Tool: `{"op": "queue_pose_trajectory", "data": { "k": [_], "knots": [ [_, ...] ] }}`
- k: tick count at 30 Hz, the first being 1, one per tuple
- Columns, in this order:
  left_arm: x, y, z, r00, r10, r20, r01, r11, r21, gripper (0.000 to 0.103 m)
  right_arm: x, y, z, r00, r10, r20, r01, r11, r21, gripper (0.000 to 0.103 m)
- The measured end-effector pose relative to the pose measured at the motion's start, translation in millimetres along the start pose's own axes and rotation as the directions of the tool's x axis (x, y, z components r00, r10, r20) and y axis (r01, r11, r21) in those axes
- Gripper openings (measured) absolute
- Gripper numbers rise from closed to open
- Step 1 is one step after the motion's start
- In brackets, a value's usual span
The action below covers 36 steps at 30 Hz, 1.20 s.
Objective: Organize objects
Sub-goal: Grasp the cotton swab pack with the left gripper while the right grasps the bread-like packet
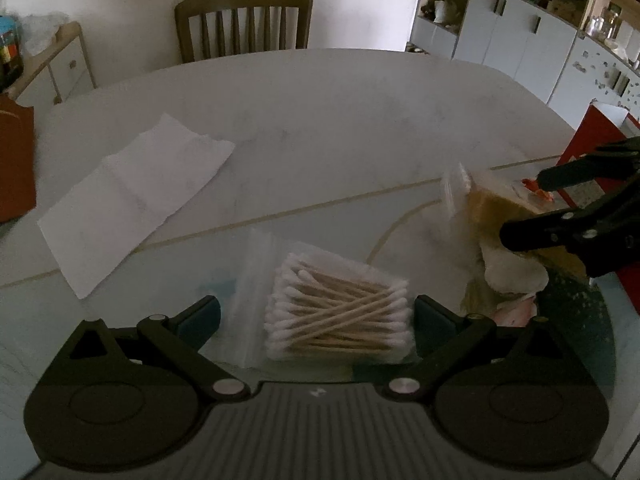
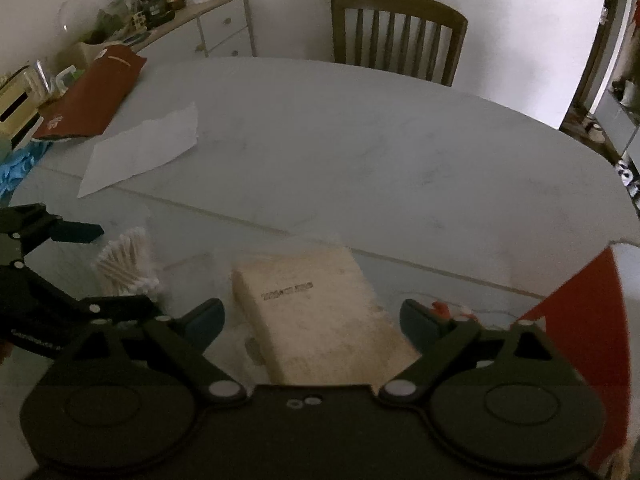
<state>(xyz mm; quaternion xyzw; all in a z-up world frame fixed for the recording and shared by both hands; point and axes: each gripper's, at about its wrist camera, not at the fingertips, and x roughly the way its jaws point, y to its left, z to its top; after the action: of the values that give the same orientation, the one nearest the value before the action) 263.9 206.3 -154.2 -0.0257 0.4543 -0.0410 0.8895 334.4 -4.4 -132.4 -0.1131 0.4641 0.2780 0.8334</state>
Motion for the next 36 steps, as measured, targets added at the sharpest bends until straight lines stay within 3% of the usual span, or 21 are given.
{"op": "queue_pose_trajectory", "data": {
  "k": [11, 18, 24, 36],
  "knots": [
    [2.9, -7.4, -4.9, 0.999, 0.035, 0.011, -0.036, 0.999, 0.034, 0.102, 11.0, -5.2, 0.3, 1.000, 0.021, -0.008, -0.021, 0.999, 0.029, 0.096],
    [4.9, -7.5, -4.6, 0.999, 0.043, 0.013, -0.043, 0.998, 0.041, 0.101, 6.9, -7.0, -0.8, 1.000, 0.018, -0.008, -0.017, 0.998, 0.056, 0.084],
    [0.0, -9.9, -4.3, 0.999, 0.032, 0.030, -0.033, 0.998, 0.051, 0.080, -1.0, -1.6, -1.8, 1.000, -0.013, -0.001, 0.013, 0.999, 0.049, 0.079],
    [-15.4, -10.2, 1.1, 0.999, 0.005, 0.038, -0.005, 1.000, 0.001, 0.070, -44.1, 6.2, -12.2, 0.998, -0.037, 0.045, 0.033, 0.996, 0.082, 0.075]
  ]
}}
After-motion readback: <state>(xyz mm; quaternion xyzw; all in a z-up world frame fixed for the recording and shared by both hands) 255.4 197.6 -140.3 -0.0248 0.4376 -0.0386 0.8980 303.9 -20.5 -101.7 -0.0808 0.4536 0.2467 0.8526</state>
